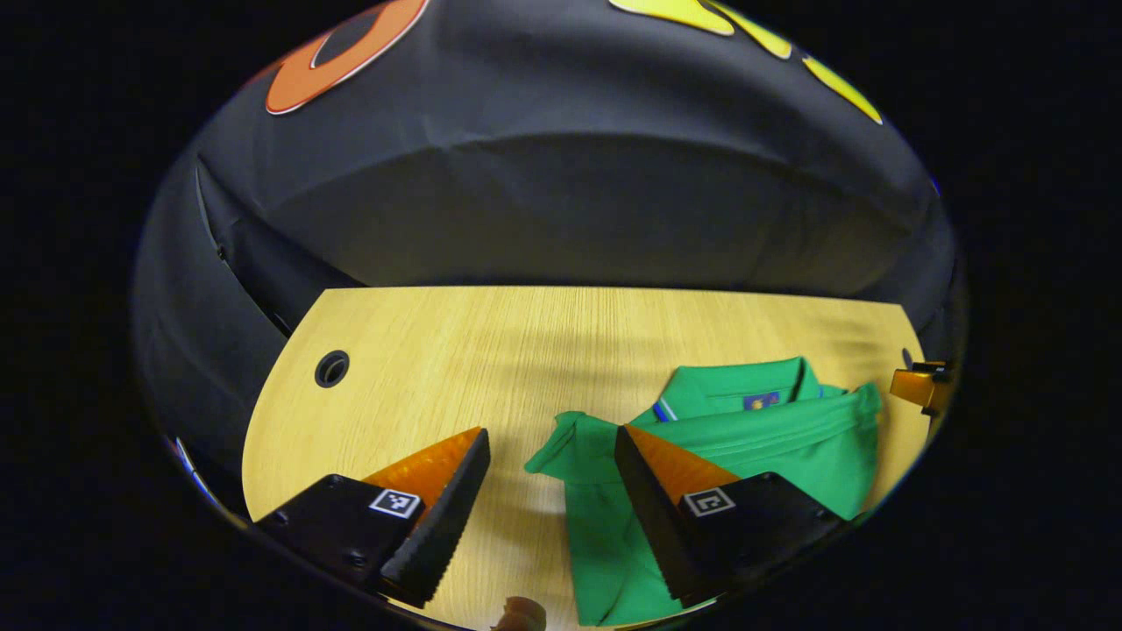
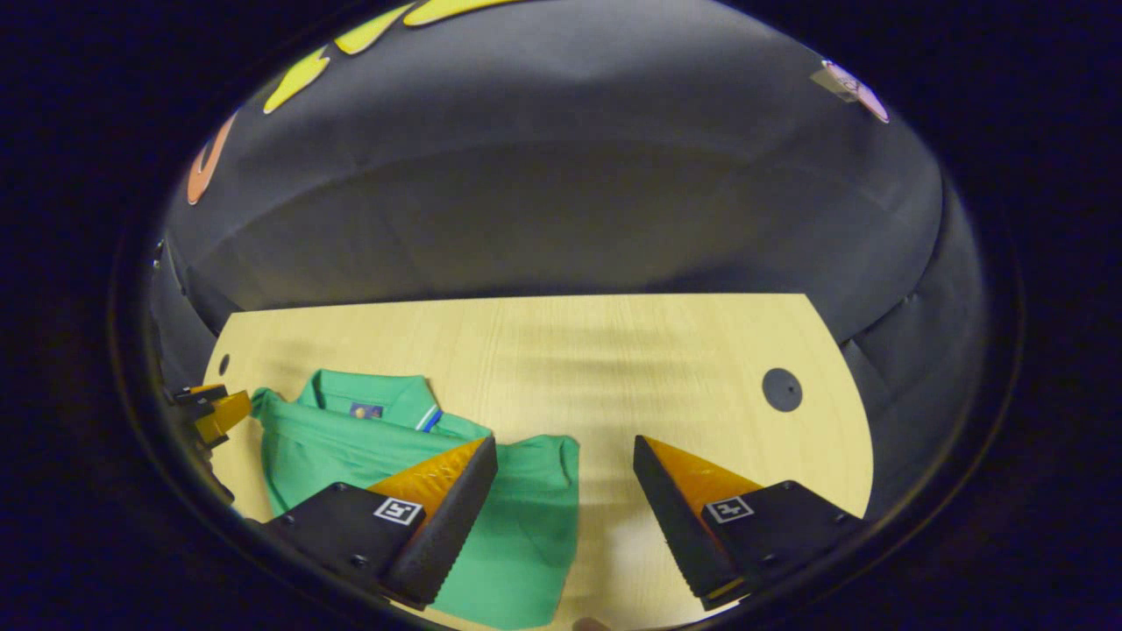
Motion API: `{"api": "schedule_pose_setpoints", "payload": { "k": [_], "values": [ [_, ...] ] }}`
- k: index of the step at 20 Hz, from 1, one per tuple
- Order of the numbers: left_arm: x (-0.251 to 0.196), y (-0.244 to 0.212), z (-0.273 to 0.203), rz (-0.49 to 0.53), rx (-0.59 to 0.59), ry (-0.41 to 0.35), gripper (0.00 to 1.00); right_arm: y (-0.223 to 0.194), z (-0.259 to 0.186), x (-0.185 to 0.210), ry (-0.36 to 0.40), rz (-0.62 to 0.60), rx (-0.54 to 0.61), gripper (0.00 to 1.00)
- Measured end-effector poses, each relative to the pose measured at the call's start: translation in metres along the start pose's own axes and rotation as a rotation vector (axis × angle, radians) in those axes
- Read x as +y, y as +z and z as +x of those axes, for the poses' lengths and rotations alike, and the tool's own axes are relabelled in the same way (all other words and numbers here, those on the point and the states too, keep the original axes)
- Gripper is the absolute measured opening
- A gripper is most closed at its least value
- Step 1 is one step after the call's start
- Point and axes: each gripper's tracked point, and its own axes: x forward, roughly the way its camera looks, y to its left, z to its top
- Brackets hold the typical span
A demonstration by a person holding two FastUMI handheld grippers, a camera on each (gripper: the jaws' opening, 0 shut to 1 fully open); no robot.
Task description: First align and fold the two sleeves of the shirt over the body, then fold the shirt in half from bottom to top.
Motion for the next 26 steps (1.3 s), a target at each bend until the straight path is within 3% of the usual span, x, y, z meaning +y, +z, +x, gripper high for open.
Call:
{"api": "schedule_pose_setpoints", "payload": {
  "k": [2,8,13,16,22,26],
  "values": [
    [0.004,0.023,-0.033,0.019,-0.061,-0.009,1.00,0.014,-0.036,-0.003,-0.004,0.006,-0.050,1.00],
    [0.009,0.095,-0.175,0.066,-0.326,-0.025,0.98,0.057,-0.196,0.000,-0.027,-0.006,-0.305,1.00],
    [0.011,0.103,-0.290,0.023,-0.479,-0.097,0.98,0.045,-0.332,0.019,-0.058,-0.019,-0.503,0.98],
    [0.018,0.089,-0.348,-0.007,-0.545,-0.119,0.98,0.014,-0.388,0.031,-0.055,-0.011,-0.580,0.98],
    [0.014,0.021,-0.421,-0.006,-0.601,-0.072,0.98,-0.056,-0.463,0.044,-0.039,-0.081,-0.717,0.98],
    [-0.003,-0.025,-0.441,-0.034,-0.597,-0.066,0.98,-0.101,-0.472,0.051,0.019,-0.107,-0.678,0.99]
  ]
}}
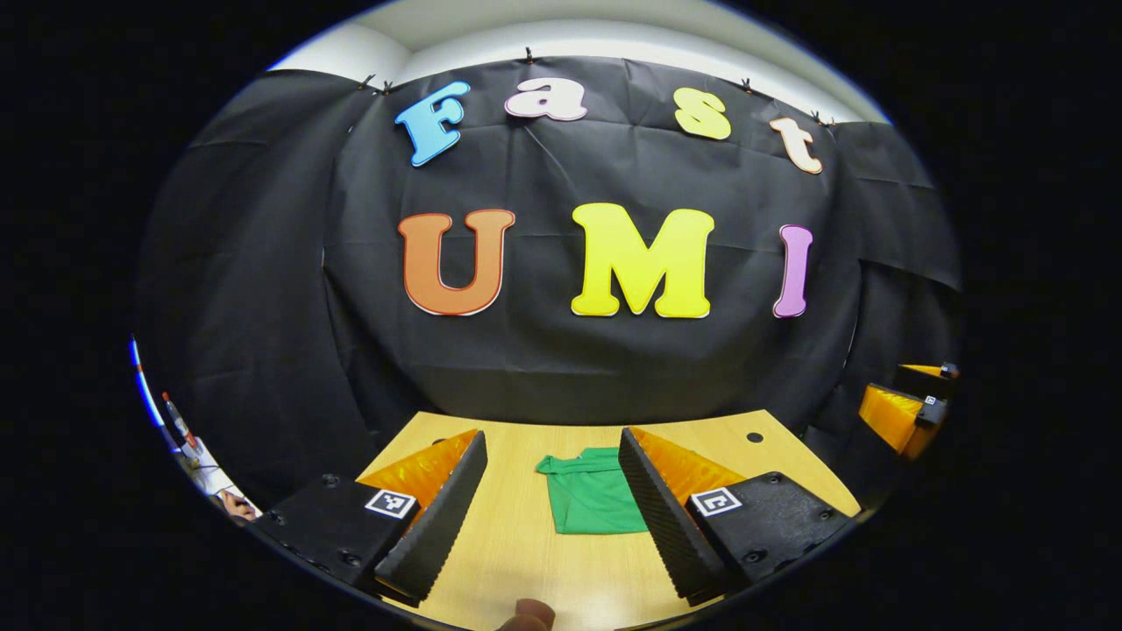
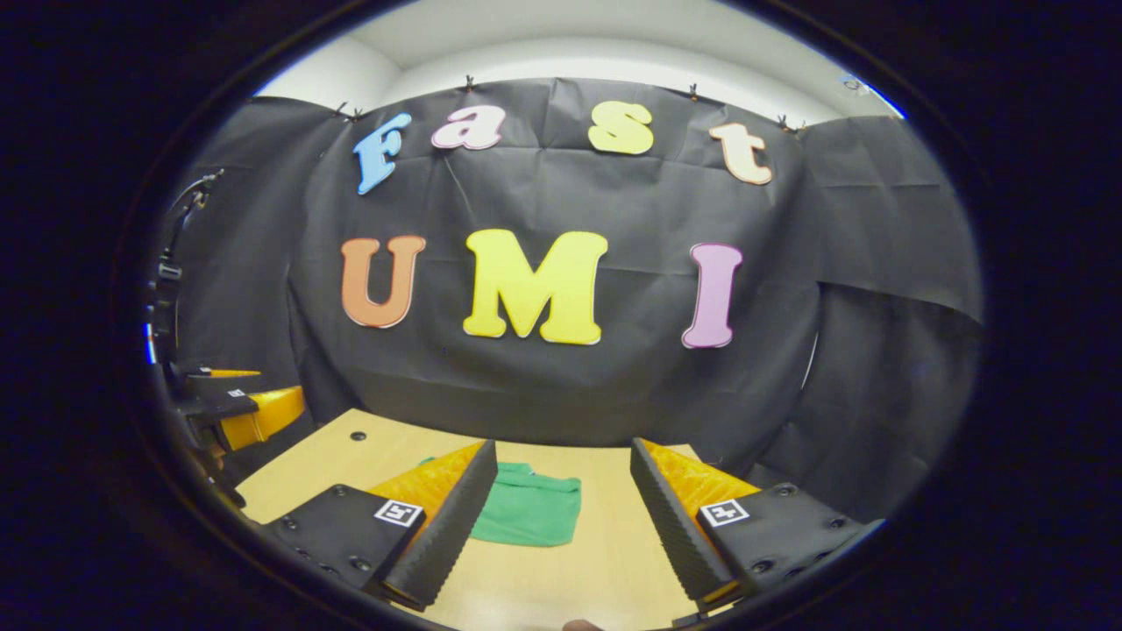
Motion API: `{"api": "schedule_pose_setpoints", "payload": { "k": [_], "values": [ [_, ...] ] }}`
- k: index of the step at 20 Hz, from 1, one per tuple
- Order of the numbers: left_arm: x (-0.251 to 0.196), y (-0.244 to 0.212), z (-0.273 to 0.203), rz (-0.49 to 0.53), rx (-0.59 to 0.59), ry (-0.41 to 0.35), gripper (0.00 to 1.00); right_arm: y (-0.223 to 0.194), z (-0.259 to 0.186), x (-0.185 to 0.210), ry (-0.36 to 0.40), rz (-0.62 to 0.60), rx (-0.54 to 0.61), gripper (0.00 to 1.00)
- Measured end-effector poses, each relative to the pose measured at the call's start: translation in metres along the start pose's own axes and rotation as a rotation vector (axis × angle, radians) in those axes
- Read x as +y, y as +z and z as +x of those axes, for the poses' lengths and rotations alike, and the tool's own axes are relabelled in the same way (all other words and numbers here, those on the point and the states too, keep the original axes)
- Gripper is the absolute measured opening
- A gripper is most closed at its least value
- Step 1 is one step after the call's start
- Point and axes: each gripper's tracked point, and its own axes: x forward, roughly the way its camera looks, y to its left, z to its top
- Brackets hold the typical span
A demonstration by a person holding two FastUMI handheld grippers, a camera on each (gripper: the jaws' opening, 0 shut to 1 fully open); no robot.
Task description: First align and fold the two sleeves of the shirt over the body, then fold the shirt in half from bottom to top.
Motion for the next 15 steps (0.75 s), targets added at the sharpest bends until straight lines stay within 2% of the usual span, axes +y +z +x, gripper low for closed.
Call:
{"api": "schedule_pose_setpoints", "payload": {
  "k": [4,11,12,13,15],
  "values": [
    [-0.010,-0.009,-0.007,-0.020,0.004,-0.002,0.98,-0.020,-0.001,-0.003,0.025,-0.025,0.069,0.98],
    [-0.012,0.009,0.001,-0.004,-0.057,-0.004,0.98,-0.018,0.033,0.005,0.051,0.027,0.121,0.99],
    [-0.008,0.007,0.002,0.001,-0.057,0.004,0.91,-0.020,0.036,0.006,0.053,0.022,0.129,0.99],
    [-0.007,0.006,0.004,0.000,-0.051,0.007,0.98,-0.019,0.039,0.009,0.061,0.017,0.133,0.98],
    [-0.007,0.006,0.006,0.006,-0.041,0.012,0.98,-0.017,0.041,0.014,0.072,-0.009,0.129,0.98]
  ]
}}
